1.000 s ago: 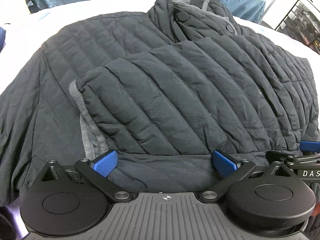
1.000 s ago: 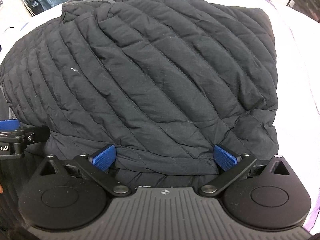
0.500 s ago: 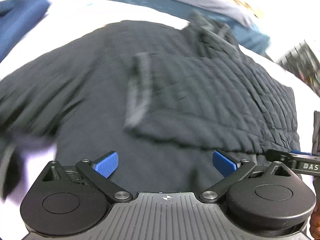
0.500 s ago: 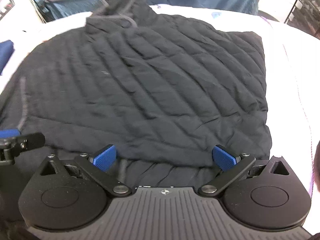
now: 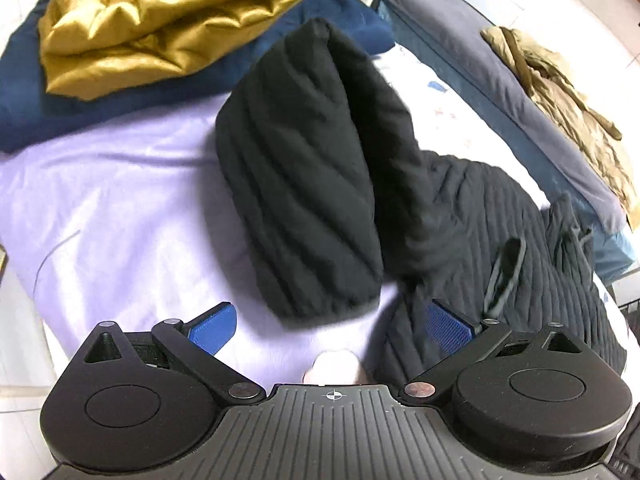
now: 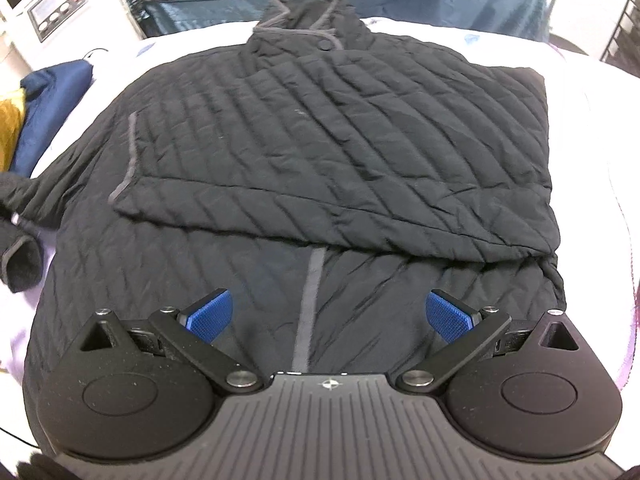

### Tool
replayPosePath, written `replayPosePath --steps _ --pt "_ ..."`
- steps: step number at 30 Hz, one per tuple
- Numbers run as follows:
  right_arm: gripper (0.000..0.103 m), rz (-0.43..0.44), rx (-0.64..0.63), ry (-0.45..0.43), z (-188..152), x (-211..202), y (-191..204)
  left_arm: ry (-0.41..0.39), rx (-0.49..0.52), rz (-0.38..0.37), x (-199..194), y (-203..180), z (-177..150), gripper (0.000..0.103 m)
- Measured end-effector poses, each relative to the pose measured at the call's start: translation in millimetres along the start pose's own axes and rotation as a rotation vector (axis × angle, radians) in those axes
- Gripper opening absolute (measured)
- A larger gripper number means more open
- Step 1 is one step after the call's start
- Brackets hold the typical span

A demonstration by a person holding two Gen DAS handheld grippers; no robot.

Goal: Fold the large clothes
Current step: 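Smooth the folded jacket with both grippers open, then grasp the unfolded jacket side and sleeve with the left gripper and lift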

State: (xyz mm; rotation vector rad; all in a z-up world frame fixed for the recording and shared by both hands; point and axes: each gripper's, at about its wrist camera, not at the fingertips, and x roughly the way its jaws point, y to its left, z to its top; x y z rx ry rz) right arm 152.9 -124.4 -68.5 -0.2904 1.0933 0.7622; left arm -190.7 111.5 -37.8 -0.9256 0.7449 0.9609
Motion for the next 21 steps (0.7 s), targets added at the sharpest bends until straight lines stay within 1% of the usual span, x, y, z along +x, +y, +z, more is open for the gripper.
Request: replayPosePath --steps 2,4,5,6,8,10,11,13,15,16,17,19,20,21 --pt "0.102 -0.011 -0.009 -0.01 0.7 -2.5 5.4 0.009 0.012 -0.013 7.7 -6.2 11.9 0.103" --pt "0.102 -0.008 -0.013 -0.02 2.5 -4.1 11.1 0.012 0.027 0.013 19.0 -10.4 19.1 0.103" --pt "0.102 -0.003 -0.02 -0.021 3.3 -4.7 13.6 0.014 0.04 0.043 27.4 -12.6 19.7 0.103" --pt "0.102 -0.002 -0.026 -0.023 2.9 -6.2 15.9 0.02 0.058 0.09 37.7 -15.4 19.2 0.103" --pt "0.102 -0.006 -0.042 -0.03 1.1 -9.0 20.3 0.009 0.124 0.173 53.8 -18.5 17.0 0.103" --pt "0.102 -0.009 -0.049 -0.03 -2.0 -12.1 22.6 0.003 0.188 0.229 64.7 -15.2 12.9 0.103" --pt "0.102 -0.011 -0.047 -0.03 -3.9 -13.7 22.3 0.004 0.194 0.237 66.8 -10.5 11.7 0.103" --pt "0.102 -0.022 -0.031 -0.028 -9.2 -17.0 19.8 -0.024 0.199 0.215 59.3 2.4 10.6 0.103" --pt "0.102 -0.038 -0.014 -0.024 -14.2 -19.4 14.4 -0.056 0.25 0.243 52.1 6.6 12.1 0.103" --pt "0.102 -0.046 -0.004 -0.026 -17.1 -20.8 10.8 -0.076 0.291 0.269 48.0 5.5 12.5 0.101" --pt "0.102 -0.056 0.007 -0.026 -19.4 -21.8 7.5 -0.102 0.341 0.294 42.9 2.8 14.3 0.091" --pt "0.102 -0.073 0.038 -0.023 -23.7 -22.7 -0.1 -0.167 0.416 0.319 29.2 -5.5 18.4 0.091" --pt "0.102 -0.08 0.055 -0.02 -25.1 -22.9 -3.3 -0.206 0.444 0.321 20.4 -11.2 21.8 0.089" --pt "0.102 -0.085 0.075 -0.016 -26.2 -23.1 -6.9 -0.24 0.465 0.318 13.2 -17.4 26.4 0.085"
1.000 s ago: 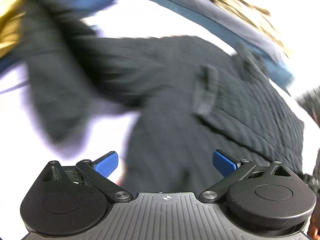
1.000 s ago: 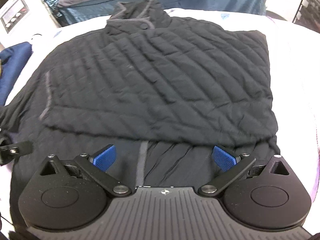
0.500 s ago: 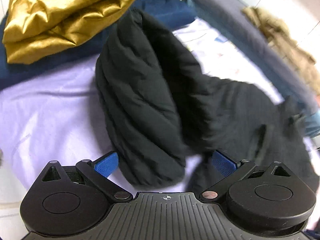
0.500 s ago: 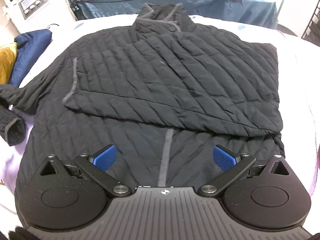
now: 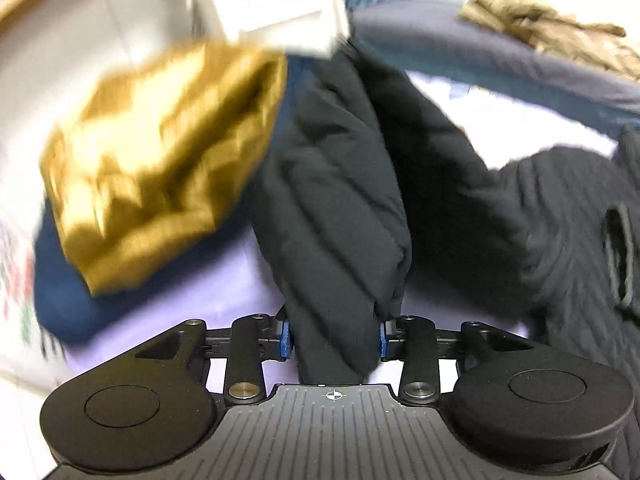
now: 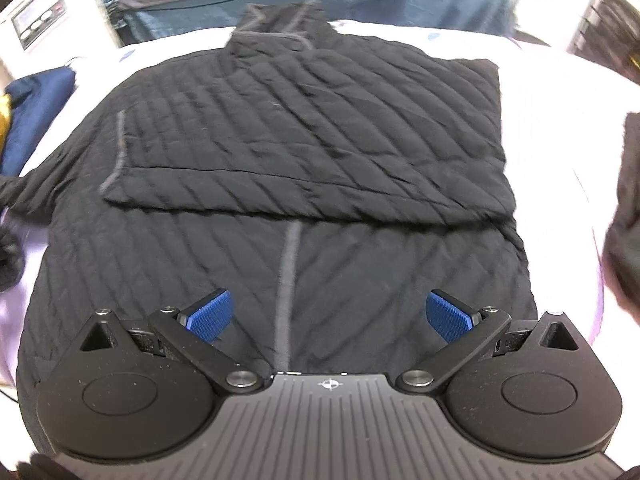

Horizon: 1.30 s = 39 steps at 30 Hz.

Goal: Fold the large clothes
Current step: 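Grasp the unfolded jacket side and sleeve with the left gripper and lift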

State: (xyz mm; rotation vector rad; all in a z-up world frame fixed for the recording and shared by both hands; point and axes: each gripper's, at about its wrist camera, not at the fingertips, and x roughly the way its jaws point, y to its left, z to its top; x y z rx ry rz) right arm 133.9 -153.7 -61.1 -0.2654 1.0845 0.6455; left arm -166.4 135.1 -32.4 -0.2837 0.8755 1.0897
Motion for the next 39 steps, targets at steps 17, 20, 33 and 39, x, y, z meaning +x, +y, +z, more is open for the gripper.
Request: replayPosePath --steps 17,20,33,39 --pt "0.102 0.019 0.087 -0.029 -4.9 -10.5 -14.4 -0.312 0.364 -0.488 -86.5 -211.2 81.3 0.077" --pt "0.102 0.008 0.129 -0.038 -6.7 -14.4 -27.7 -0.217 0.471 -0.569 -81.8 -252.2 48.3 0.076" --pt "0.102 -0.044 0.258 -0.004 -21.5 -13.5 -63.6 -0.06 0.573 -0.818 -103.8 -251.7 -12.6 0.103" --pt "0.102 -0.037 0.223 -0.024 -15.0 -10.0 -50.8 0.104 0.471 -0.952 -103.2 -238.6 -15.3 0.103"
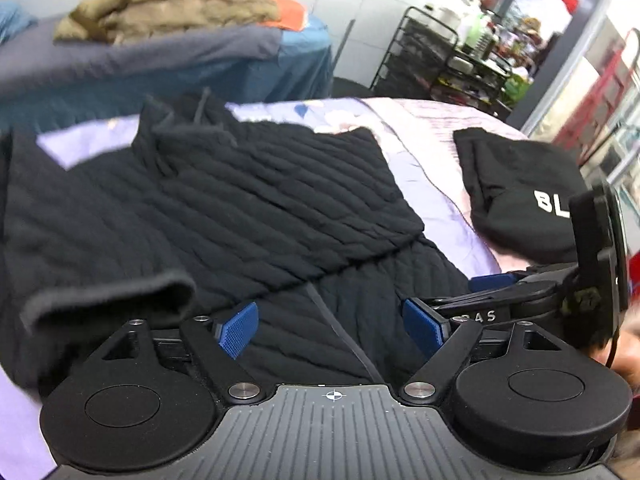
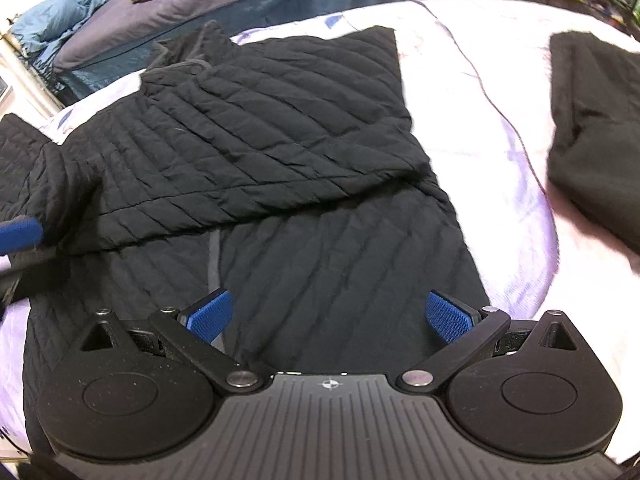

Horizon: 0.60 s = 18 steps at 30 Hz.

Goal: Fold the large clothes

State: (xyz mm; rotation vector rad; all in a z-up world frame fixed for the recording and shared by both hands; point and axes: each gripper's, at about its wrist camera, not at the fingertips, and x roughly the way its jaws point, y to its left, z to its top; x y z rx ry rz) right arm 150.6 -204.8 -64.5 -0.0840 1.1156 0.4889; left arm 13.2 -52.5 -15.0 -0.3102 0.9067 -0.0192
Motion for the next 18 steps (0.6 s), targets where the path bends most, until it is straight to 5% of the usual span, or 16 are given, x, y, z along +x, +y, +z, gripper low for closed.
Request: replayPosePath --steps 6,10,18 --pt "0.102 0.007 -0.087 -0.049 -2.5 -5.1 14.9 0.014 0.019 -0.035 -3.6 -9.7 6.3 0.103" --pt "0.102 0.016 -0.143 -0.076 -2.3 -7.9 20.4 -0.085 0.026 -0.092 -29.3 -20.4 13.9 0.103" --pt "0.102 0.119 -0.457 -0.168 -6.6 -14.8 70.8 -0.111 -0.108 0.228 -59.3 39.5 -15.1 0.103"
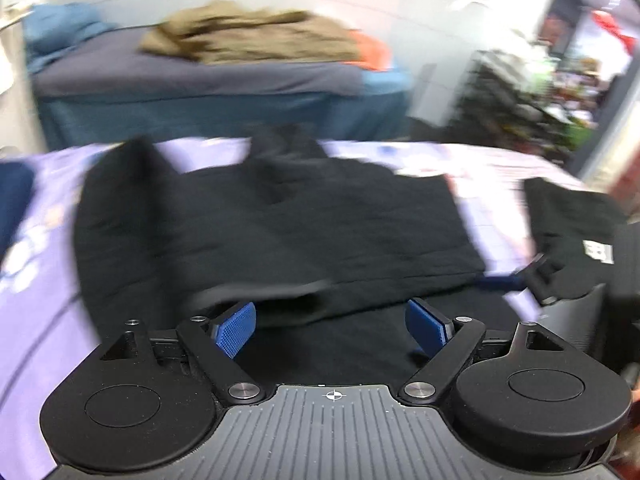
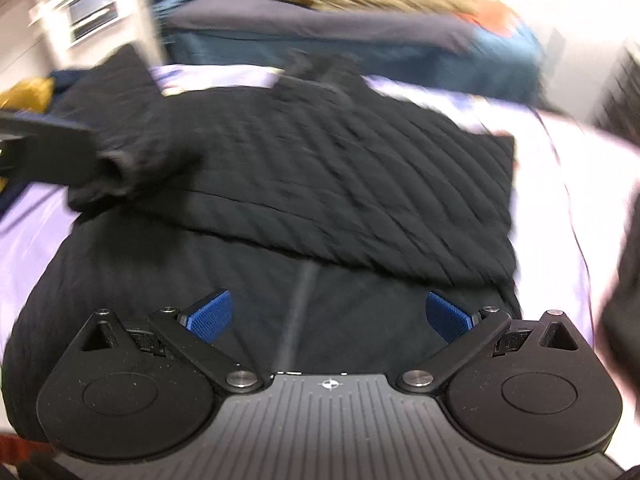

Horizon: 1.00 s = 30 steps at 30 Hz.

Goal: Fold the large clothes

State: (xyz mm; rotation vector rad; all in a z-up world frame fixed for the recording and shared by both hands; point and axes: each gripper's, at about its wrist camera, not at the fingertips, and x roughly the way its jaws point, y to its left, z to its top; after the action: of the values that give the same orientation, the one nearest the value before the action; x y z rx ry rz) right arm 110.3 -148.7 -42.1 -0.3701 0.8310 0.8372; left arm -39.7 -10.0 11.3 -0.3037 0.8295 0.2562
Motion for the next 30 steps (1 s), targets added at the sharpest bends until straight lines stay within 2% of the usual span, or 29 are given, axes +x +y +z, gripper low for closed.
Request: replayPosePath --steps 4,7,11,12,14,15,16,17,18,19,22,25,30 --pt "0.102 0.061 -0.277 -0.059 14.0 5.0 54.5 0.026 -0.079 0.138 -14.5 43.1 -15.1 0.103" --pt "0.102 0.091 -0.513 -0.114 20.4 11.5 103.8 0.038 -0.169 0.21 -21.9 69.0 -22.4 0.103" --pt "0.102 0.015 -0.755 -0.212 22.4 30.6 156.1 0.047 -0.24 0.243 -30.1 84.7 -35.6 0.103" --pt "0.1 -0.01 -0.787 -0.231 22.9 35.2 163.7 0.054 -0.253 0.24 -30.0 86.4 -38.9 0.103" --pt "0.088 -0.053 -0.813 -0.244 29.1 45.6 172.7 0.071 -0.276 0.226 -29.4 88.6 -45.4 0.103" --pt "0.077 -0.066 -0.805 -0.229 33.2 51.0 173.5 0.075 -0.288 0.221 -29.1 88.9 -47.9 0.103" --pt "0.062 -0.074 -0.786 -0.202 38.4 56.9 172.3 0.079 -0.302 0.216 -28.2 89.5 -49.2 0.103" --pt "0.052 -0.081 -0.754 -0.177 44.2 61.9 169.5 0.082 -0.316 0.212 -28.5 90.3 -50.9 0.103" --pt "0.031 -0.08 -0.707 -0.159 50.8 64.5 163.7 0.084 -0.327 0.208 -28.1 91.0 -51.3 0.103" --pt "0.021 -0.07 -0.647 -0.153 57.9 63.5 155.4 0.086 -0.335 0.204 -26.4 91.7 -51.3 0.103" --pt "0.015 -0.027 -0.416 -0.171 76.6 49.2 122.9 0.1 -0.334 0.202 -20.3 91.8 -50.4 0.103" --pt "0.013 0.007 -0.157 -0.17 93.7 35.8 76.3 0.097 -0.321 0.196 -14.1 90.2 -43.5 0.103" --pt "0.013 0.119 0.344 -0.098 97.6 24.0 -24.5 0.087 -0.298 0.167 -3.8 82.6 -36.6 0.103"
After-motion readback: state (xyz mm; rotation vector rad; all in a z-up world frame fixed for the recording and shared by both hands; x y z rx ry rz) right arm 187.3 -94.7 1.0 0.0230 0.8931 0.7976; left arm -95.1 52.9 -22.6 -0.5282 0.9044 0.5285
